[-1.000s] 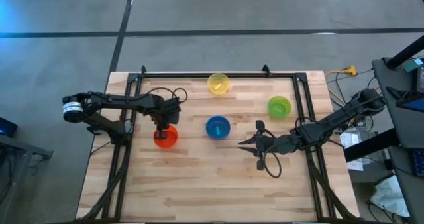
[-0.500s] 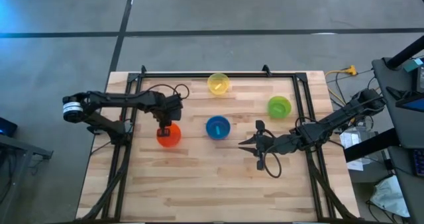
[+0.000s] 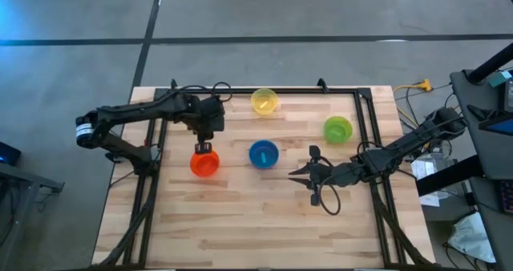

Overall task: Nest bowls inside each other
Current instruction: Stack the orange bowl on top of the blue bowl

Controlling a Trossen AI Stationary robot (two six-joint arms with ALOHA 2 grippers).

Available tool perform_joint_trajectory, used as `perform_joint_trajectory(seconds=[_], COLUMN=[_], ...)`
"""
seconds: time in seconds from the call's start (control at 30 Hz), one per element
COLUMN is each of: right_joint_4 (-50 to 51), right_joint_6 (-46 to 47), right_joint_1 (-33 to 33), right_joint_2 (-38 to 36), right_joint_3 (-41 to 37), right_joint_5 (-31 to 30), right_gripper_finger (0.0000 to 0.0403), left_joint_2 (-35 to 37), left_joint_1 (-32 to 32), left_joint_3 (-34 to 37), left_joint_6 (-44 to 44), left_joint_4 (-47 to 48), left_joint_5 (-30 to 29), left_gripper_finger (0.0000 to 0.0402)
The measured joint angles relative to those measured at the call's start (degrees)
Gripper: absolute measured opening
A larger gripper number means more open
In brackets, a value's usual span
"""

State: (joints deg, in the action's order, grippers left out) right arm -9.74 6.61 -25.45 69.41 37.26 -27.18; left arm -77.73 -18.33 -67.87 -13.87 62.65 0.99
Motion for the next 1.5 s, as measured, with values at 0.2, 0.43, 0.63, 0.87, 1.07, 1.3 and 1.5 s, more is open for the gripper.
perform_joint_trajectory(seconds=[0.2, 0.43, 0.63, 0.87, 1.07, 1.3, 1.5], right_joint_4=[0.05, 0.05, 0.07, 0.05, 0.05, 0.05, 0.02], right_joint_6=[0.9, 0.9, 0.9, 0.9, 0.9, 0.9, 0.9], right_joint_1=[0.0, 0.0, -0.01, 0.0, 0.0, 0.0, 0.0], right_joint_2=[0.0, 0.0, 0.0, 0.0, 0.0, 0.0, 0.0], right_joint_3=[0.0, -0.11, -0.11, -0.13, -0.13, -0.13, -0.13], right_joint_5=[0.02, 0.02, 0.03, 0.02, 0.04, 0.04, 0.03], right_gripper_finger=[0.0059, 0.0059, 0.0059, 0.0059, 0.0059, 0.0059, 0.0059], left_joint_2=[-0.25, -1.15, -1.98, -2.16, -2.16, -2.16, -2.14], left_joint_1=[0.0, 0.0, -0.04, -0.07, -0.07, -0.07, -0.07], left_joint_3=[1.95, 5.87, 11.35, 16.23, 18.07, 19.29, 22.65], left_joint_6=[-0.02, -0.41, -0.07, 1.42, 1.41, 1.42, 1.19], left_joint_4=[-0.01, -0.08, -1.59, -8.35, -9.79, -10.63, -16.53], left_joint_5=[0.02, 1.54, 1.7, -2.02, -2.6, -1.7, -0.7], left_gripper_finger=[0.0001, 0.0005, 0.0066, 0.0139, 0.0162, 0.0162, 0.0162])
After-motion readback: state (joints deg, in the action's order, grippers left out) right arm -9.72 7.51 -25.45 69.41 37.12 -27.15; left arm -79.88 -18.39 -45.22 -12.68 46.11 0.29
